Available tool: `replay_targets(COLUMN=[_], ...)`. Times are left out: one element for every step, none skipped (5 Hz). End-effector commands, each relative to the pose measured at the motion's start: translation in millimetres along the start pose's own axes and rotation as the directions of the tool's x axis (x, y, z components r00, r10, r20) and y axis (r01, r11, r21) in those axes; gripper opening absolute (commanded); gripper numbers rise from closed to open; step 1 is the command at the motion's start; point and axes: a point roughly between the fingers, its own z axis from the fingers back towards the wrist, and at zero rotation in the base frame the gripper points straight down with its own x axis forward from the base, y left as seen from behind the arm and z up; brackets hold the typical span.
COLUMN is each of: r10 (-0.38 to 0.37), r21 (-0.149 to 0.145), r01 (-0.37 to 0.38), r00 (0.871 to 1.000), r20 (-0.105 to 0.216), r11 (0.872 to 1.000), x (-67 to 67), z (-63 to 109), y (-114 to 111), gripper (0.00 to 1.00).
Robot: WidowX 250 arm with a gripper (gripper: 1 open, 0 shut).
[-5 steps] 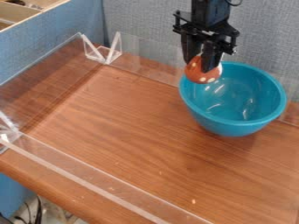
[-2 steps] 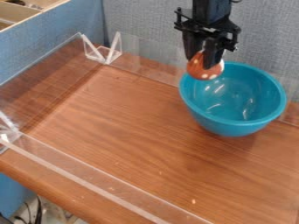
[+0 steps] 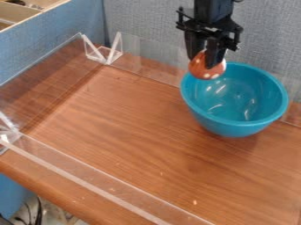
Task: Put the mushroom in the blue bowl
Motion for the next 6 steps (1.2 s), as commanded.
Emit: replay_targets(r10=[0.000, -0.001, -0.003, -0.004, -0.005, -0.005], r21=[0.027, 0.028, 0.029, 0.030, 0.031, 0.031], r01=[-0.002, -0.001, 0.000, 0.002, 0.002, 0.003], r00=[0.995, 0.995, 0.996, 0.996, 0.996, 0.996], r20=[0.100, 0.096, 0.092, 0.087, 0.085, 0.088], r11=[1.000, 1.000, 1.000, 1.000, 1.000, 1.000], x=[13.3, 15.0, 16.7, 18.7, 20.3, 21.7], z=[29.6, 25.3, 20.9, 15.6, 12.5, 11.2], y=[6.9, 7.2, 7.6, 8.0, 8.4, 8.7], gripper=[0.00, 0.00, 0.00, 0.00, 0.00, 0.00])
